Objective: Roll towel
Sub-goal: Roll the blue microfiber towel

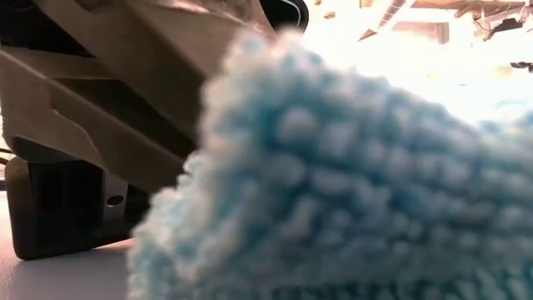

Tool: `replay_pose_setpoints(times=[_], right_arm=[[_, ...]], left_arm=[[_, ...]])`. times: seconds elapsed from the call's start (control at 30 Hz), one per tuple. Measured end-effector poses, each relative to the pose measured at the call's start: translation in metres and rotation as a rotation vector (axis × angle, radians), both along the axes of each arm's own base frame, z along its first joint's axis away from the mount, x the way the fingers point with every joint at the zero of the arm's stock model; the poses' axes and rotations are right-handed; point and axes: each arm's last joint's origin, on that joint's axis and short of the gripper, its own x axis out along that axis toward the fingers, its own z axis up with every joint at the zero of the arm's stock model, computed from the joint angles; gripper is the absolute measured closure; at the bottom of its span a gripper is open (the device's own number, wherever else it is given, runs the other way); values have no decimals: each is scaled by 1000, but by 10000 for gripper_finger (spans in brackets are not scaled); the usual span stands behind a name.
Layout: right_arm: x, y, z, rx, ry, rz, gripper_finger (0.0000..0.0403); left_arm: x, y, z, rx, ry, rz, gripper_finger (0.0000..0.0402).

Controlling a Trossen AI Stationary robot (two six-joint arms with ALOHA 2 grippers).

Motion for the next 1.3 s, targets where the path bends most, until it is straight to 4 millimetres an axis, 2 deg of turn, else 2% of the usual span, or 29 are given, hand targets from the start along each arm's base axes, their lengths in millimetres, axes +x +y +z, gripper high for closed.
replay_pose_setpoints(times=[0.4, 0.53, 0.8, 1.13, 1.3], right_arm=[[-4, 3, 0, -1, -25, -9, 188], [-10, 2, -9, 13, -8, -39, 188], [-6, 20, -43, 55, 16, -19, 188], [1, 8, -48, -45, 80, -61, 188], [3, 8, -56, -55, 80, -77, 188]], left_arm=[[1, 2, 0, -2, 1, 21, 401], [1, 2, 0, -3, -2, 22, 401], [2, 2, 1, -11, -8, 31, 401], [3, 1, 1, -37, -11, 5, 401], [0, -3, 16, 38, -119, -40, 401]])
